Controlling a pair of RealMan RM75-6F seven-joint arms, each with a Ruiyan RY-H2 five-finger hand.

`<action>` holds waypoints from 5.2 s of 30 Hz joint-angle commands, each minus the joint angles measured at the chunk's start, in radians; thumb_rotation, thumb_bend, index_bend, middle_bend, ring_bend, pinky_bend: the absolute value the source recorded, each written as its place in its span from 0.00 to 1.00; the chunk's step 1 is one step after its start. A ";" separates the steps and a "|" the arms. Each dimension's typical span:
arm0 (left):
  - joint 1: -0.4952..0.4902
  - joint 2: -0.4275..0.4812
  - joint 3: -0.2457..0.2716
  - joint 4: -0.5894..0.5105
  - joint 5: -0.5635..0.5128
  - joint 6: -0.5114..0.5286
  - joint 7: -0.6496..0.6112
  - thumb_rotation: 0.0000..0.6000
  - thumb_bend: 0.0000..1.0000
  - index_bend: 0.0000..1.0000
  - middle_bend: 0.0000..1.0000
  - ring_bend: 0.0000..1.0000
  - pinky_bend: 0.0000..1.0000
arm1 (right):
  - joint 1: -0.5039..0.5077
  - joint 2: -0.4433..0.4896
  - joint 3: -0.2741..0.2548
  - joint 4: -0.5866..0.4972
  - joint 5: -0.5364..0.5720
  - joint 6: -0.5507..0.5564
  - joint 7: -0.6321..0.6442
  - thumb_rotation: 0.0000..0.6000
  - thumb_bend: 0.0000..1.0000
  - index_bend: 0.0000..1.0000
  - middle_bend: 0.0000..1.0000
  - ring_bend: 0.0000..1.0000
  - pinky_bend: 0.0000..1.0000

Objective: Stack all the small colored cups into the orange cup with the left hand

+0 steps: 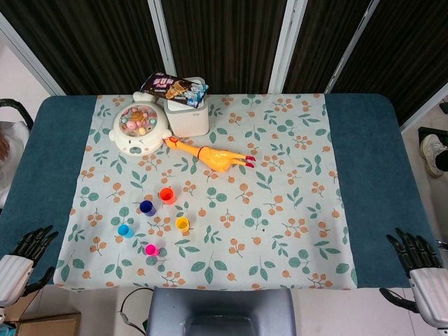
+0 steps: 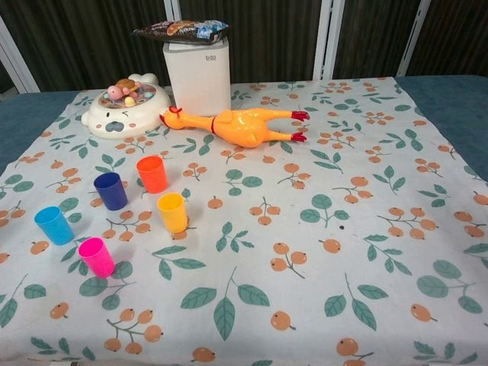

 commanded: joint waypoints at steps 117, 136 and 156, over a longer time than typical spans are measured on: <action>-0.643 -0.367 -0.370 -0.379 -0.776 -0.507 0.847 1.00 0.36 0.46 1.00 1.00 1.00 | 0.016 0.043 0.014 0.000 0.039 -0.009 0.103 1.00 0.21 0.00 0.00 0.00 0.00; -0.601 -0.282 -0.324 -0.493 -0.670 -0.495 0.773 1.00 0.35 0.00 1.00 1.00 1.00 | 0.016 0.040 0.012 -0.001 0.037 -0.016 0.092 1.00 0.21 0.00 0.00 0.00 0.00; -0.558 -0.369 -0.226 -0.612 -0.590 -0.471 0.881 1.00 0.36 0.15 1.00 1.00 1.00 | 0.024 0.043 -0.007 0.003 -0.005 -0.022 0.100 1.00 0.21 0.00 0.00 0.00 0.00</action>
